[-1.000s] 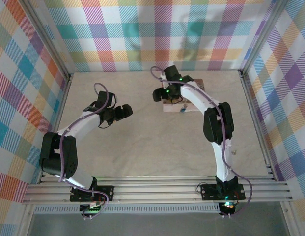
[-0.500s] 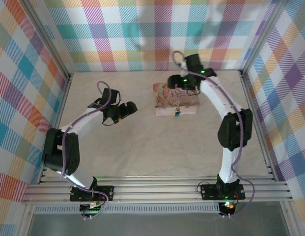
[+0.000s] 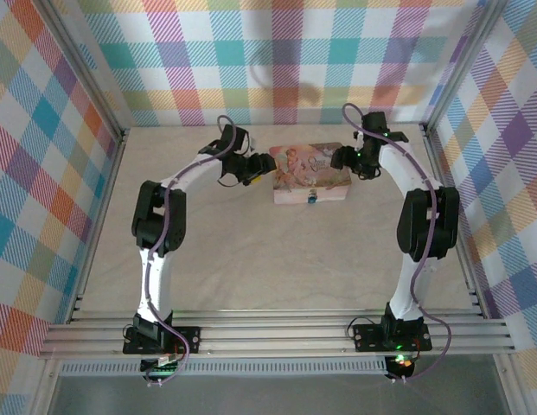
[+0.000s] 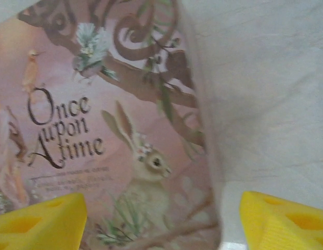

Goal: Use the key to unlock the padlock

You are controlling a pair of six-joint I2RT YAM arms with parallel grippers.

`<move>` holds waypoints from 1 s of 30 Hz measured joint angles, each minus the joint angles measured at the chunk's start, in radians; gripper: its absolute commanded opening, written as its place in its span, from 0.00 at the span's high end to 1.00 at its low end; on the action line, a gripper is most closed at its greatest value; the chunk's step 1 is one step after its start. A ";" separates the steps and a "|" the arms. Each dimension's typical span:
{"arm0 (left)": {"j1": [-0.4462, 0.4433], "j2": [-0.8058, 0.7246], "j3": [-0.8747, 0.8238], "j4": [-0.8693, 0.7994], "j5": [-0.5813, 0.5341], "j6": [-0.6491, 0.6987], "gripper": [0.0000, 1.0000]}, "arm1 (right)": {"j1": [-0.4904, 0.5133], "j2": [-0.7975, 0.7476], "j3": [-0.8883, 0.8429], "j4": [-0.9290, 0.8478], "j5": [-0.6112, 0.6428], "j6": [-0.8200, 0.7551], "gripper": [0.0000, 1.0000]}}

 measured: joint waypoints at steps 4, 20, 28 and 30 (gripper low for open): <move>0.000 0.077 0.080 -0.011 0.042 -0.005 0.47 | 0.000 0.081 0.061 0.025 -0.087 -0.018 0.43; 0.138 0.097 0.133 -0.066 0.086 0.027 0.61 | 0.102 0.328 0.369 0.035 -0.295 0.002 0.62; 0.232 0.026 0.021 -0.052 0.071 0.056 0.62 | 0.255 0.492 0.634 -0.019 -0.311 0.022 0.62; 0.251 -0.008 -0.026 -0.052 0.059 0.063 0.62 | 0.287 0.541 0.716 -0.040 -0.316 0.026 0.62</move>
